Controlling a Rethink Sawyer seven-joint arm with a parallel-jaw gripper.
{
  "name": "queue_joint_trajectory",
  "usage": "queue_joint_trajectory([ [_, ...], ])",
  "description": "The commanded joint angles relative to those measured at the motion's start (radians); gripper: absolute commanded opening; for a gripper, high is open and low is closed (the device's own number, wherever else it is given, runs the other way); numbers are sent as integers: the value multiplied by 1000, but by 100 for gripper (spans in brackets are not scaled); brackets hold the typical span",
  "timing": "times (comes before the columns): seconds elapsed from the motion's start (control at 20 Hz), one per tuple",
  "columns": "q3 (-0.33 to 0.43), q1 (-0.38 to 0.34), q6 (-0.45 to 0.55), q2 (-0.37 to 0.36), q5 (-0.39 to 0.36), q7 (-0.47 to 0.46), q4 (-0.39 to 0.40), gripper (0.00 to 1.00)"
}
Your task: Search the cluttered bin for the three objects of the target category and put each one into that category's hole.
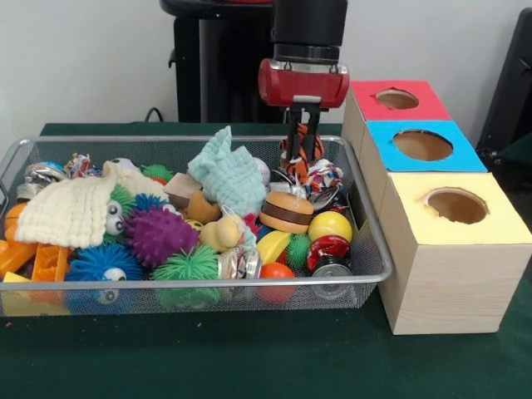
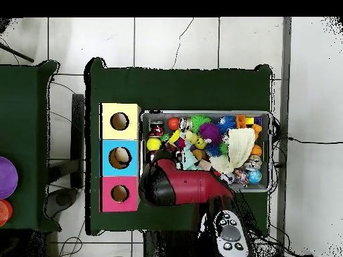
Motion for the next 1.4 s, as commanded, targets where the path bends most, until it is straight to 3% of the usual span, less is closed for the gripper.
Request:
queue_joint_trajectory([
  [0.05,38,46,92,-31,74,203,54,0],
  [0.25,48,54,71,-73,98,223,101,0],
  [0.45,-19,121,74,-64,118,225,88,0],
  [0.6,-24,122,71,-86,126,217,111,0],
  [0.85,16,94,179,-226,171,190,181,0],
  [0.95,8,110,207,-249,185,188,186,0],
  [1.4,-68,212,174,-252,219,241,217,0],
])
